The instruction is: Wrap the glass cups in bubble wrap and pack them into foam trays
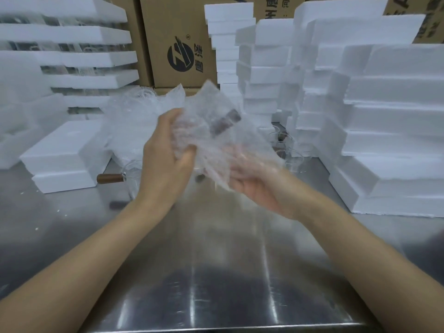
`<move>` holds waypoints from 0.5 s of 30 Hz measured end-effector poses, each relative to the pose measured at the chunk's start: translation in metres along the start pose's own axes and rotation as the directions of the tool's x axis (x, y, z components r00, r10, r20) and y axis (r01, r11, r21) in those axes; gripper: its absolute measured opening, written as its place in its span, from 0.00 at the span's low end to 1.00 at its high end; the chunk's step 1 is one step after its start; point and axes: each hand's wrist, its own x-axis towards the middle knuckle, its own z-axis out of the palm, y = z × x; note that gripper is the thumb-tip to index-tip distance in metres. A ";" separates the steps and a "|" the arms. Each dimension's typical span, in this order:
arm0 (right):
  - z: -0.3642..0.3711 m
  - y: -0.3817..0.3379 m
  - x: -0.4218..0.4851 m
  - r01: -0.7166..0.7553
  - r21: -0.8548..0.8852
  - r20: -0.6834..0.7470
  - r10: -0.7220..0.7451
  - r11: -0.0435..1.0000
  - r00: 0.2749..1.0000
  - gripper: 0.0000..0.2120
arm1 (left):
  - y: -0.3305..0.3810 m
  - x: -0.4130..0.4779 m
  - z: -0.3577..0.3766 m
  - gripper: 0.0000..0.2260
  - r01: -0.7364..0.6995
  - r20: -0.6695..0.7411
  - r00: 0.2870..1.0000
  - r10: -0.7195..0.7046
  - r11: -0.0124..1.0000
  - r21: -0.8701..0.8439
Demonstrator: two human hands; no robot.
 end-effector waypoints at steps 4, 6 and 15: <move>-0.014 -0.022 -0.002 0.156 -0.101 -0.007 -0.157 0.983 0.988 0.15 | -0.009 0.007 -0.006 0.16 0.295 -0.051 0.951 -0.304 0.946 -0.137; -0.021 -0.030 -0.003 0.294 -0.051 -0.201 -0.298 0.955 0.933 0.21 | -0.012 0.011 -0.006 0.11 0.410 0.037 0.908 -0.418 0.864 -0.292; -0.007 0.022 0.011 0.037 -0.557 -0.171 -0.159 0.830 0.972 0.18 | -0.005 -0.016 0.025 0.06 0.520 0.306 0.851 -0.427 0.767 -0.377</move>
